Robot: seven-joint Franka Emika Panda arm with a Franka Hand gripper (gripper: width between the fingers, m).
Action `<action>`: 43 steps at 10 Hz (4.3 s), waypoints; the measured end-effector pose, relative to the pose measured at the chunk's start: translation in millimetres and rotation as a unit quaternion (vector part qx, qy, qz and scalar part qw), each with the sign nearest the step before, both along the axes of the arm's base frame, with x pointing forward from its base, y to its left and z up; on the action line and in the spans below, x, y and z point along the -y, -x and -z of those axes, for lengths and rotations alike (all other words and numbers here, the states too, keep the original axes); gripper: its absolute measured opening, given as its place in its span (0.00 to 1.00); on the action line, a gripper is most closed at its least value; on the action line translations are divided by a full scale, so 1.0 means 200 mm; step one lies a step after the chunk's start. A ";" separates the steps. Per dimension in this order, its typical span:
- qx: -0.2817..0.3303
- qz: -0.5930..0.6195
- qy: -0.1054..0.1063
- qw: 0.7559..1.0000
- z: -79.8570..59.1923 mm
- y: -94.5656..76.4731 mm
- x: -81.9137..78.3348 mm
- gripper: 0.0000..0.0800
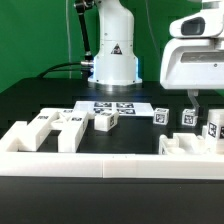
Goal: Assemble chair
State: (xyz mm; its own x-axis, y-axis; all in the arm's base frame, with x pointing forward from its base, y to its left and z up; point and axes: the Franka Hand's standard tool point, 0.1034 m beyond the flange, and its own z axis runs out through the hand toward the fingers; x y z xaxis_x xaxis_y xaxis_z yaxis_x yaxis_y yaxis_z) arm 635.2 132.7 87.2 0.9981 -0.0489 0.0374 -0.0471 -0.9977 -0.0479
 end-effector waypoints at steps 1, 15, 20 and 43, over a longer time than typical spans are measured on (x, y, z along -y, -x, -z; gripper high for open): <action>0.001 -0.034 0.002 0.999 0.00 0.00 0.01 0.81; -0.010 0.206 -0.010 0.979 0.01 0.00 0.03 0.36; -0.009 0.308 -0.016 0.951 0.01 0.00 0.03 0.36; 0.009 0.213 -0.018 0.977 -0.01 -0.01 0.00 0.81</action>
Offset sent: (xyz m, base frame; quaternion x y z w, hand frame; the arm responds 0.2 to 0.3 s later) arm 0.0000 0.0000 0.0000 0.0000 0.0000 -0.0400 0.9992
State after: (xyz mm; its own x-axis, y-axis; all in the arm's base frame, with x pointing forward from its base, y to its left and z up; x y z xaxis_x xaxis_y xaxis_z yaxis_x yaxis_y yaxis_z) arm 637.2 133.1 89.3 0.8860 -0.4616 0.0447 -0.4569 -0.8853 -0.0863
